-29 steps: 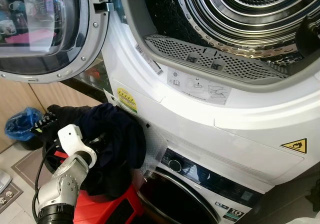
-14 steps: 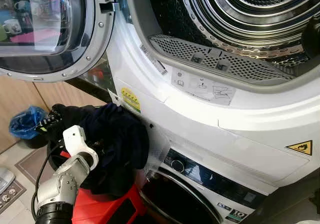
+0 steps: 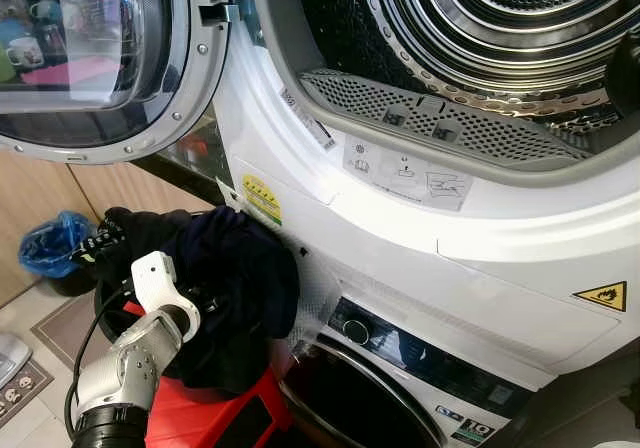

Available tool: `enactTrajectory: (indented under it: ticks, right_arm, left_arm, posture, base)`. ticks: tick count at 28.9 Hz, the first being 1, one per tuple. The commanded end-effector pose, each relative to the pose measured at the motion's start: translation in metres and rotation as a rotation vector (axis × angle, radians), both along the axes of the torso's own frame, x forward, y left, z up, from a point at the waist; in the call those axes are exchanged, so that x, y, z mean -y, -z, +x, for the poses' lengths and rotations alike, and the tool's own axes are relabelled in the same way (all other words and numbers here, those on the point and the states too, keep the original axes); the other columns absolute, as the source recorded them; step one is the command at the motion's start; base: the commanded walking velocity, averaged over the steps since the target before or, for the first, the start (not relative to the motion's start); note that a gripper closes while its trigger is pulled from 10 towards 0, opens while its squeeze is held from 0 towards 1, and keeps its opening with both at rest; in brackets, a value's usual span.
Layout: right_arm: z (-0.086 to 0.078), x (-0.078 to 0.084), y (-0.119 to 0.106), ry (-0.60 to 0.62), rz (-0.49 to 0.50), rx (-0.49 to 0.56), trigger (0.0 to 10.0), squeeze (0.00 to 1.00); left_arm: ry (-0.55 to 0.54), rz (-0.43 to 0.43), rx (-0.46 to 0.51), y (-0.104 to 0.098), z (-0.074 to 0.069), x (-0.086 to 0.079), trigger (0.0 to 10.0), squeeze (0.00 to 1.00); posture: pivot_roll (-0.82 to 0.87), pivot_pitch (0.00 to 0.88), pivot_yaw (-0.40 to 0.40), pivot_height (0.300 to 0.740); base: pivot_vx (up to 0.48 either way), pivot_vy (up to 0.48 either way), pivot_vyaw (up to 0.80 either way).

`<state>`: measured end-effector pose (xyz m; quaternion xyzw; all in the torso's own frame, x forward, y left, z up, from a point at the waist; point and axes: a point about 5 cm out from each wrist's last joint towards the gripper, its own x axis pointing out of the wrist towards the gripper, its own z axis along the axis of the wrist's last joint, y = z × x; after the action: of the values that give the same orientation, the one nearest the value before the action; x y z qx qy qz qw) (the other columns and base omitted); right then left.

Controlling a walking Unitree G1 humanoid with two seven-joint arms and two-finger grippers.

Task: Clothes washing

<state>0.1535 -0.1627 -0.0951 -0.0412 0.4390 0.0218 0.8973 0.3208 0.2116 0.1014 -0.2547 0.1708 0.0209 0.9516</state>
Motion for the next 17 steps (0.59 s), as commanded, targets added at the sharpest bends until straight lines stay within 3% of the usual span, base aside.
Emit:
enactTrajectory:
  ticks: [1, 17]
  right_arm:
    - [-0.006, -0.0013, 0.0026, -0.006, 0.003, -0.021, 10.0, 0.0]
    - [-0.0048, -0.0011, 0.0021, -0.009, 0.004, -0.019, 10.0, 0.0]
  left_arm:
    - [0.03, -0.005, -0.125, 0.0248, -0.0092, 0.0069, 0.0, 0.0]
    - [0.035, 0.001, -0.118, 0.0238, -0.0087, 0.008, 0.0, 0.0]
  posture:
    - [0.07, 0.094, -0.015, 0.74]
    - [0.07, 0.094, -0.016, 0.74]
  base:
    - [0.0, 0.0, 0.0]
    - [0.0, 0.0, 0.0]
